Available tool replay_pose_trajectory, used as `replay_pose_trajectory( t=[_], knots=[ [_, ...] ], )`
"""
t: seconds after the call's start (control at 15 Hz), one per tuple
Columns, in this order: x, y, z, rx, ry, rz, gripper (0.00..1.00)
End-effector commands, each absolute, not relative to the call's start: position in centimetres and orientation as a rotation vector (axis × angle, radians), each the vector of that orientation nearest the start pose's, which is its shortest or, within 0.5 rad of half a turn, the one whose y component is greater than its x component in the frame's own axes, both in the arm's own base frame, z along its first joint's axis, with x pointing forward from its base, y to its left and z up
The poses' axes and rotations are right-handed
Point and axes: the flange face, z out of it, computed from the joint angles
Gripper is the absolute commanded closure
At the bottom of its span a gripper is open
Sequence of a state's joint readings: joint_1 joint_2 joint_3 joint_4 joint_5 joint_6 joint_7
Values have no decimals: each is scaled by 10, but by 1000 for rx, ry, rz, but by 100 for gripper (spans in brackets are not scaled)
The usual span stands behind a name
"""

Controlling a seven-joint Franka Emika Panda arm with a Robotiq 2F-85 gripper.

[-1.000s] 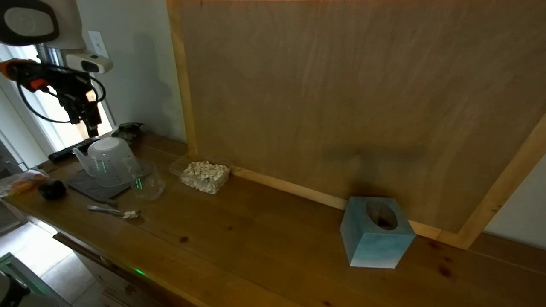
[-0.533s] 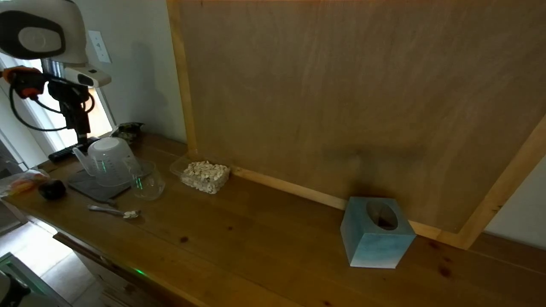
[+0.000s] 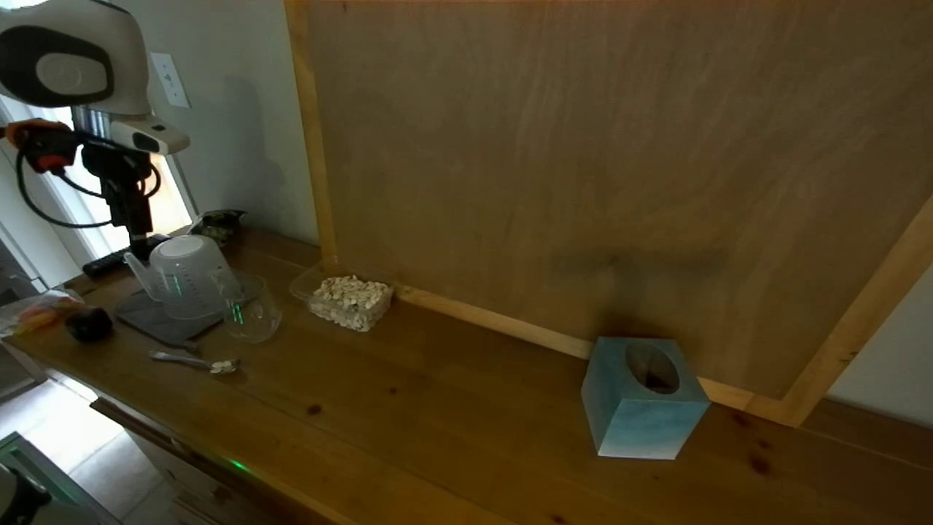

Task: Position the jug upright

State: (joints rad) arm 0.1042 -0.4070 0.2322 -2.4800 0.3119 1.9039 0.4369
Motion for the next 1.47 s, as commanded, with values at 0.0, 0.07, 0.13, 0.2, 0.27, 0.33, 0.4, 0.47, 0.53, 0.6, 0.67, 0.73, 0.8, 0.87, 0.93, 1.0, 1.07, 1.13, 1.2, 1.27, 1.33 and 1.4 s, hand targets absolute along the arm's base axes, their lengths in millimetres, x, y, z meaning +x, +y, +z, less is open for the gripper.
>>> replay_pose_trajectory(
  t=[0.0, 0.07, 0.13, 0.2, 0.27, 0.33, 0.4, 0.47, 0.53, 0.6, 0.67, 0.73, 0.8, 0.87, 0.93, 1.0, 1.07, 1.13, 1.2, 1.27, 1.33, 1.4],
  knots=[
    [377, 181, 400, -3003, 317, 421, 0],
    [377, 191, 394, -3004, 268, 437, 0],
    [377, 200, 390, -3005, 225, 451, 0],
    [377, 210, 386, -3014, 191, 458, 0],
    [377, 219, 382, -3017, 165, 476, 0],
    [378, 226, 378, -3022, 150, 489, 0],
    [379, 231, 375, -3027, 137, 503, 0],
    [381, 234, 371, -3030, 130, 514, 0],
    [384, 235, 367, -3026, 124, 519, 0],
    [388, 235, 365, -3027, 132, 519, 0],
    [392, 235, 362, -3030, 136, 520, 0],
    [397, 233, 360, -3035, 149, 517, 0],
    [401, 233, 358, -3030, 152, 514, 0],
    [406, 232, 356, -3027, 164, 510, 0],
    [410, 232, 355, -3019, 174, 507, 0],
    [413, 232, 353, -3005, 186, 508, 0],
    [416, 232, 352, -3001, 197, 505, 0],
    [419, 233, 350, -2996, 208, 510, 0],
    [421, 233, 349, -2995, 215, 517, 0],
    [422, 234, 348, -2994, 220, 526, 18],
    [423, 235, 347, -3000, 203, 537, 27],
    [423, 236, 346, -2998, 186, 553, 34]
  ],
)
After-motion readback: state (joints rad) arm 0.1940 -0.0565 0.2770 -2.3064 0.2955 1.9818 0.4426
